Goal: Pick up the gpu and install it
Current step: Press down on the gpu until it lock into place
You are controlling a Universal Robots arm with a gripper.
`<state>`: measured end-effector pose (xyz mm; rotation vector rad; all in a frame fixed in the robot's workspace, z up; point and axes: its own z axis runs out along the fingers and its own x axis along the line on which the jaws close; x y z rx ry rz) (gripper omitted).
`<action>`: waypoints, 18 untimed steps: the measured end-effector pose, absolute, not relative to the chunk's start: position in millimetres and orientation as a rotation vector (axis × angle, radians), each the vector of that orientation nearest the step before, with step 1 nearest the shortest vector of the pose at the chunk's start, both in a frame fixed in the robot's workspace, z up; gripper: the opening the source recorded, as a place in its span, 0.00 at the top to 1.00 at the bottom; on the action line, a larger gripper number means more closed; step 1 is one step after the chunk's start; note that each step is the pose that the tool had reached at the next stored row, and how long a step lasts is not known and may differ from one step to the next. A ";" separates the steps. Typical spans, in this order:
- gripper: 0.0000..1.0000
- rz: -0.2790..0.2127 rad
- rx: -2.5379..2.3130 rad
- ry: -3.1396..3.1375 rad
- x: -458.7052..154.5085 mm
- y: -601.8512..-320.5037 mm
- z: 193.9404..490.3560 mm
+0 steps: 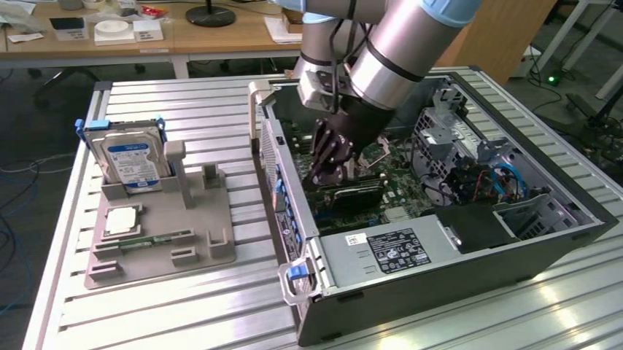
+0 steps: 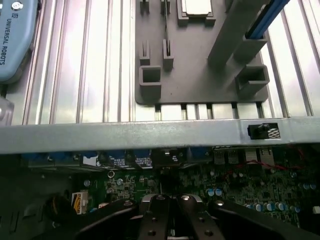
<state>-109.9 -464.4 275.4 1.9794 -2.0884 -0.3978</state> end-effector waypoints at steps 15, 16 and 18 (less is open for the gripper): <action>0.89 -0.521 1.893 -2.002 -96.2 -464.4 271.2; 0.89 -0.521 1.893 -2.002 -96.2 -464.3 271.2; 0.89 -0.522 1.892 -2.002 -96.3 -463.6 270.5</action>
